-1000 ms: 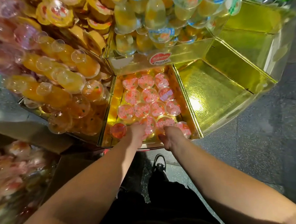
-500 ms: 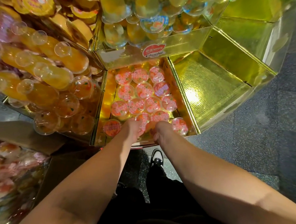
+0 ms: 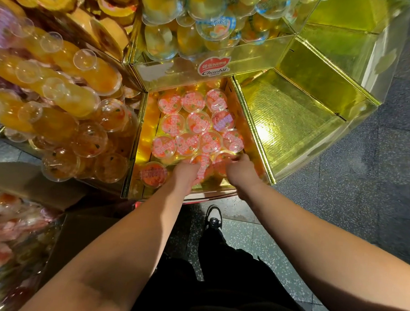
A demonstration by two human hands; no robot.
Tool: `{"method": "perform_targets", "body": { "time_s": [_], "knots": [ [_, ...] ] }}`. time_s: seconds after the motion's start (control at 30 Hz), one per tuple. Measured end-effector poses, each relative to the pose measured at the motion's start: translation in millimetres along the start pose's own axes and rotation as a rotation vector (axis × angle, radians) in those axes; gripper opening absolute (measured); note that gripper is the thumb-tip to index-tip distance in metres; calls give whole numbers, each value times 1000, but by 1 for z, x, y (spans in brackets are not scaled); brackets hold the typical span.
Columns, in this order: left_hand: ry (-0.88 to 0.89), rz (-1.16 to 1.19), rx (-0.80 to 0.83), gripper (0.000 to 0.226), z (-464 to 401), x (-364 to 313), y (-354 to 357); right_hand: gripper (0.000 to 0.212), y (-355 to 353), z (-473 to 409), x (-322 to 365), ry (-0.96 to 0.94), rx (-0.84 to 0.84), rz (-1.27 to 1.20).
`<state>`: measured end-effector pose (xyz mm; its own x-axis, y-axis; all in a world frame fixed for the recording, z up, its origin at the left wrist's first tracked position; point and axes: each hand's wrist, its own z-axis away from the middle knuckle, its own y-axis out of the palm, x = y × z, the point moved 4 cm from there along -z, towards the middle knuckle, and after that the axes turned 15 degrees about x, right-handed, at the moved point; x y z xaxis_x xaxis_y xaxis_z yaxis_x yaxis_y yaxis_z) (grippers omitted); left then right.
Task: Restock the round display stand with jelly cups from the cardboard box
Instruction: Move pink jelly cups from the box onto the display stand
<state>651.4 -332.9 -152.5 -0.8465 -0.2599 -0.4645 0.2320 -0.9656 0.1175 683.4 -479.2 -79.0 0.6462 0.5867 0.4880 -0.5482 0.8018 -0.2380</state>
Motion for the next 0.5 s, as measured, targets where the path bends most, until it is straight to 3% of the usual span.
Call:
{"method": "perform_targets", "body": {
  "time_s": [0.1,0.17,0.27,0.5],
  "knots": [
    [27,-5,-23,56,-5,3,0,52,6,-10,2,-203,46,720],
    [34,-27,-17,57,-9,5,-1,60,10,-16,-5,-203,115,990],
    [25,-100,-21,58,-12,9,-3,64,10,-19,-16,-182,144,1144],
    [20,-274,-40,44,-12,4,-6,71,14,-22,-20,-156,153,1218]
  ]
}}
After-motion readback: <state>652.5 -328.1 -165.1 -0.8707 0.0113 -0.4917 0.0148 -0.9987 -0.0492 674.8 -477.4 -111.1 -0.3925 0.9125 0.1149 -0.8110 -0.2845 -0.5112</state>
